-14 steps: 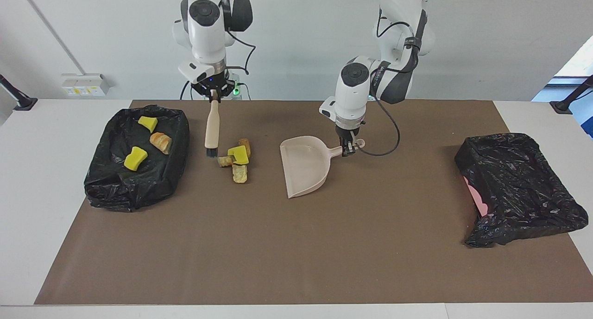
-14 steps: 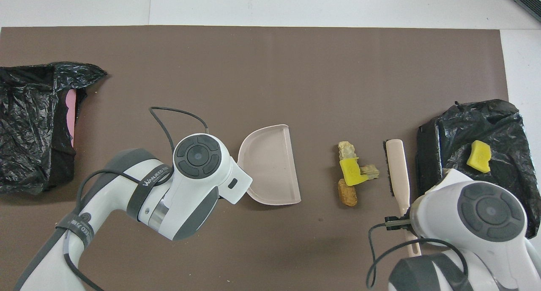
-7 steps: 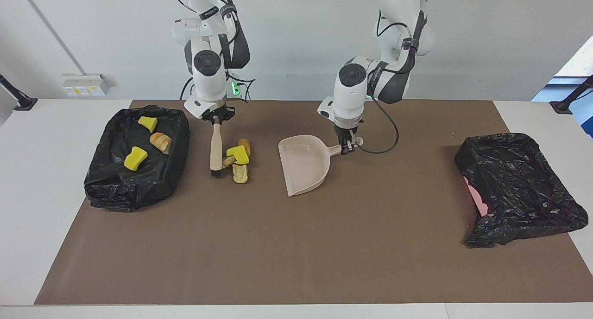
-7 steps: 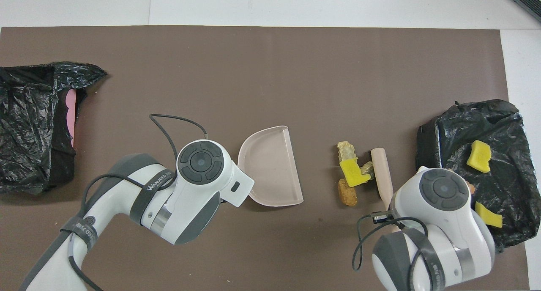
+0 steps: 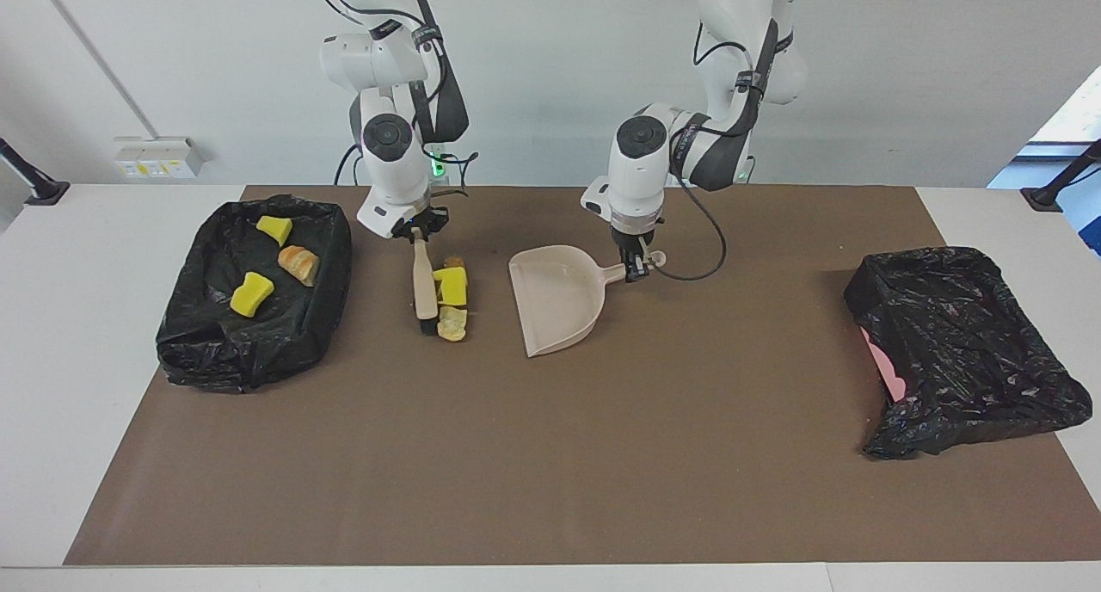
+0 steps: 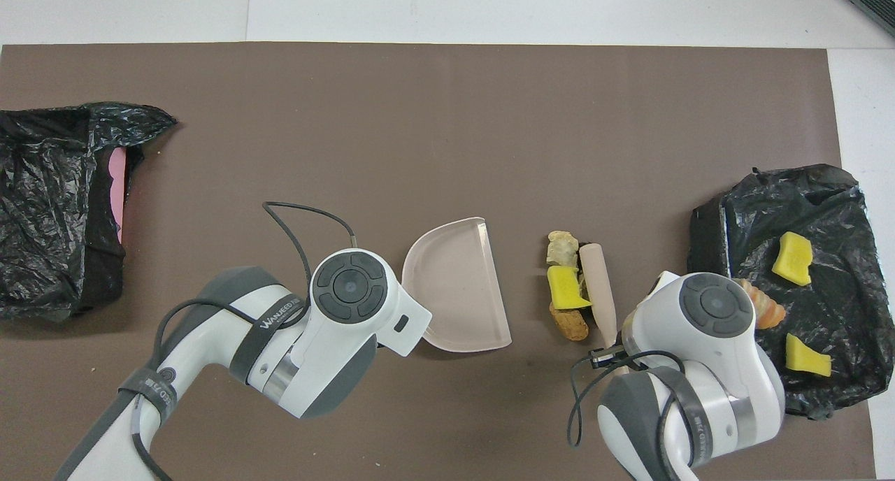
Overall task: Sweep and dump trash in bin
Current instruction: 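Move the brush with the right gripper behind the corn cob and sponges, then sweep the corn cob and sponges into the dustpan with the right gripper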
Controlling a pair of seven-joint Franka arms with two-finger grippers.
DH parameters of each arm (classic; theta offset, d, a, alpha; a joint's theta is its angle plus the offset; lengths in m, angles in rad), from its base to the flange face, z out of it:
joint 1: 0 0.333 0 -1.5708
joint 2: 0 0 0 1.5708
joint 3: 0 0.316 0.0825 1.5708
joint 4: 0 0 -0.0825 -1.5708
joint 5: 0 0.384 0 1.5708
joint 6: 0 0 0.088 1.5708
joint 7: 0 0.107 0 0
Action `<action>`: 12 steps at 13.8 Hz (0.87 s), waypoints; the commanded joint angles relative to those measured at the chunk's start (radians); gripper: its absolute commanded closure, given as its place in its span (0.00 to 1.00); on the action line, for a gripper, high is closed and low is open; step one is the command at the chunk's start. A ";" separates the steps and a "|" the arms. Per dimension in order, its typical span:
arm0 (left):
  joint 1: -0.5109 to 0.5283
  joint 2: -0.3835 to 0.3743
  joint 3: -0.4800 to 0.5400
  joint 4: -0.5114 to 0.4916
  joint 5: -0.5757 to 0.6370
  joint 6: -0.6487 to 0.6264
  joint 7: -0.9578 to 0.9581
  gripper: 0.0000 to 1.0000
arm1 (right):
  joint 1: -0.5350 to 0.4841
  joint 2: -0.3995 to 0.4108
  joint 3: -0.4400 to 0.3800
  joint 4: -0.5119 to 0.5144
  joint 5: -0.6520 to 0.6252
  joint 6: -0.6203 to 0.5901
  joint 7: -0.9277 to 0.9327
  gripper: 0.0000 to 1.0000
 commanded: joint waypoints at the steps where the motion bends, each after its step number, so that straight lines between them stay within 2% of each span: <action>1: -0.033 -0.026 0.015 -0.050 0.018 0.020 -0.015 1.00 | 0.065 0.082 0.009 0.068 0.108 0.032 -0.007 1.00; 4: -0.019 -0.028 0.015 -0.061 0.018 0.021 -0.012 1.00 | 0.171 0.158 0.009 0.107 0.238 0.081 0.027 1.00; 5: -0.009 -0.028 0.015 -0.062 0.018 0.021 -0.009 1.00 | 0.191 0.163 0.009 0.131 0.284 0.065 0.025 1.00; 6: -0.001 -0.026 0.015 -0.062 0.018 0.023 -0.006 1.00 | 0.190 0.162 0.009 0.163 0.294 0.027 0.025 1.00; 9: 0.007 -0.022 0.015 -0.061 0.018 0.043 -0.008 1.00 | 0.144 0.143 0.003 0.311 0.302 -0.211 0.013 1.00; 12: 0.013 -0.022 0.015 -0.061 0.018 0.045 -0.008 1.00 | 0.069 0.068 -0.004 0.371 0.291 -0.375 0.008 1.00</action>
